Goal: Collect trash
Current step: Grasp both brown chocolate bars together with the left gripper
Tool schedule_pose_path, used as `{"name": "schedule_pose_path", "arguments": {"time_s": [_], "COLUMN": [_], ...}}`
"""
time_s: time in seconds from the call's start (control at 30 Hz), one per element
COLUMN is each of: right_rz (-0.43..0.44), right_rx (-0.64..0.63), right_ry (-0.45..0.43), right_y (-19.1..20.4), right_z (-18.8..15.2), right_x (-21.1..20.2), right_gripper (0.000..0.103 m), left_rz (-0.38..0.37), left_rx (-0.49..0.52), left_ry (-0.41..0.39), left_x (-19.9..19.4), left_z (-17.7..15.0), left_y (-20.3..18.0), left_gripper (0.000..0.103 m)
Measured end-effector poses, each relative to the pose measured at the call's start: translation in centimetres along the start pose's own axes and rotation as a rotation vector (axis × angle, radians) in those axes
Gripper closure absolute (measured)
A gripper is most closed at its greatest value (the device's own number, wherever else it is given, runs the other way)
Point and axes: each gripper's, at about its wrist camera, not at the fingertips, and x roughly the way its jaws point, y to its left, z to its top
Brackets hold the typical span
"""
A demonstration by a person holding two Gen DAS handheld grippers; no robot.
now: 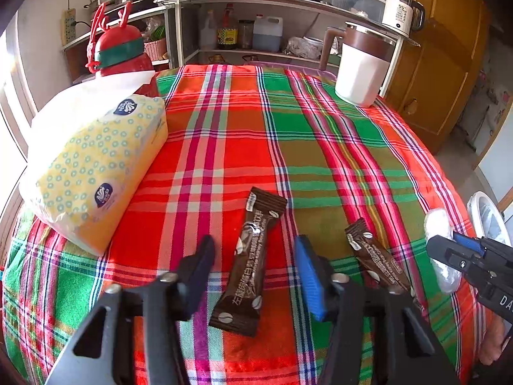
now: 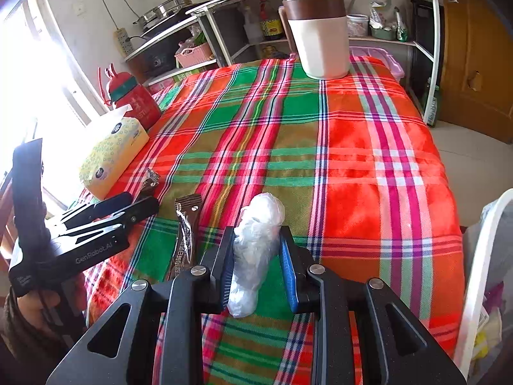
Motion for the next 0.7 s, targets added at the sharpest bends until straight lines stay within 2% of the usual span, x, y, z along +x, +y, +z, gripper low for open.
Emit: {"name": "schedule_pose_path", "arguments": {"time_s": [0.03,0.1,0.13,0.23,0.47,0.5,0.57,0.7], "right_rz": [0.002,0.004,0.005,0.014,0.021,0.02,0.021,0.02], "right_rx": [0.003,0.013,0.017,0.029,0.053,0.054,0.063,0.069], "right_ry": [-0.005,-0.011,-0.013,-0.019,-0.033,-0.036,-0.04,-0.04], "right_y": [-0.1,-0.4,-0.5,-0.9,-2.0,-2.1,-2.4,-2.9], "right_z": [0.0,-0.1,-0.1,-0.3,-1.0,-1.1,-1.2,-1.5], "right_x": [-0.2,-0.4,-0.5,-0.8,-1.9,-2.1,-2.3,-2.6], "right_gripper": [0.075,0.075,0.075,0.075,0.076,0.075,0.075,0.075], "left_rz": [-0.015,-0.026,-0.038,-0.106,-0.162,-0.167,-0.162,-0.146], "left_rx": [-0.004,-0.013,-0.015,-0.027,-0.006,-0.012,-0.032,-0.024], "left_ry": [0.001,-0.001,-0.002,0.009,0.016,0.015,0.022,0.017], "left_x": [-0.2,-0.5,-0.7,-1.1,-1.9,-2.0,-1.9,-1.9], "left_z": [-0.1,-0.4,-0.6,-1.1,-1.7,-1.7,-1.6,-1.9], "left_y": [-0.1,-0.2,-0.4,-1.1,-3.6,-3.8,-4.1,-5.2], "left_gripper": [0.07,0.073,0.079,0.081,0.08,0.078,0.055,0.047]}}
